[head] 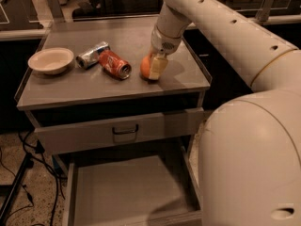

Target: Pick orange from middle drawer and place on counter

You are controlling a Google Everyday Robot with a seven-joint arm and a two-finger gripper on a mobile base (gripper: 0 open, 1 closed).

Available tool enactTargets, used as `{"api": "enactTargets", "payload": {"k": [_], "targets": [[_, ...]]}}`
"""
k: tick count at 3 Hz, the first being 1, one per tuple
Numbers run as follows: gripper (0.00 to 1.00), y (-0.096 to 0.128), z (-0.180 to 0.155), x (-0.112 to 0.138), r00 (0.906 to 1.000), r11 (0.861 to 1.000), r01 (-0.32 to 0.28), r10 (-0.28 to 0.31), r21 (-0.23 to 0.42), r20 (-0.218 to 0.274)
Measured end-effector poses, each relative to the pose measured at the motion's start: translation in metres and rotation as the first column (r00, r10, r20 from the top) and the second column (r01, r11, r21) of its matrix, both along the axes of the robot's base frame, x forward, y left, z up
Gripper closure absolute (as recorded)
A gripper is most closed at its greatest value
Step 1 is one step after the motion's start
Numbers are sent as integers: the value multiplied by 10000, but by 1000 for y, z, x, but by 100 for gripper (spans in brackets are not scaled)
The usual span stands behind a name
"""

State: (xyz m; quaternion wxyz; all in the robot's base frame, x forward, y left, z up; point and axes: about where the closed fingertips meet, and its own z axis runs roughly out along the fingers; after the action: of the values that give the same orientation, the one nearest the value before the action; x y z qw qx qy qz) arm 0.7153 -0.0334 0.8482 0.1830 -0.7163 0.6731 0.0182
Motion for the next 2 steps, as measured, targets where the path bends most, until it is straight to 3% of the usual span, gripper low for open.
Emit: {"api": "enactTargets", "payload": {"k": [1,2], "targets": [[3,0,0,0,10000,10000,0,0,0,0],[0,0,0,0,10000,10000,0,0,0,-1]]}}
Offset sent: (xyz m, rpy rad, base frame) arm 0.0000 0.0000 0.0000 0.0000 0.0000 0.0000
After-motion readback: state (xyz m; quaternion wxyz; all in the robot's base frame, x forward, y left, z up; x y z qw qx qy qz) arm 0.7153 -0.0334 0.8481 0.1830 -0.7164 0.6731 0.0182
